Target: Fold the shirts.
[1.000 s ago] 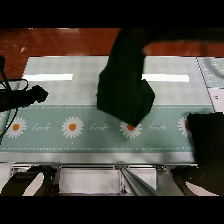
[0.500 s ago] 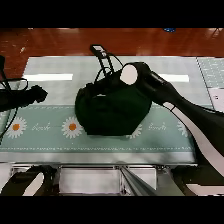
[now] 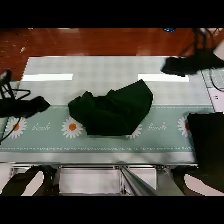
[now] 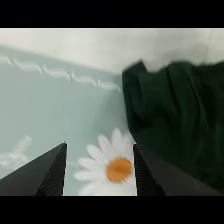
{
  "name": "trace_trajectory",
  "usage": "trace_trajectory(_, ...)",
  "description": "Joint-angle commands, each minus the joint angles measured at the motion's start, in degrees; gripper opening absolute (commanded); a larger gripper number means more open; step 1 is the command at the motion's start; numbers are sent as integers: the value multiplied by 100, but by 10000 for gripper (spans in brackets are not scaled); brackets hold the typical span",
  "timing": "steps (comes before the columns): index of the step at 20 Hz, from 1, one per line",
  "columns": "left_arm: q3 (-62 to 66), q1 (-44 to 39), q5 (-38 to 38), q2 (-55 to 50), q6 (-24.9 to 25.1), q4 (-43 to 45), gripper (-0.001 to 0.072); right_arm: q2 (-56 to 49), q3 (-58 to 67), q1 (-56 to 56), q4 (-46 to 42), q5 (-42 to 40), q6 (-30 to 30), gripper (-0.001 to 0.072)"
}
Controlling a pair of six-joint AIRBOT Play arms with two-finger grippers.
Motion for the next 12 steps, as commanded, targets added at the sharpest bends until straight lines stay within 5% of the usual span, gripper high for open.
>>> trace_trajectory(1,-822,356,-133,-457,1241,-2350,508,1161,-2149,-1185,-48,-203,-7,401)
trace_trajectory(4,-1025,136,267,-1156,2378,-3456,508,1711,-3692,-1252,551,-664,-240,401)
trace_trajectory(12,-72,-1019,750,-2839,3344,-3954,508,1742,-4627,-1255,1088,-898,-433,401)
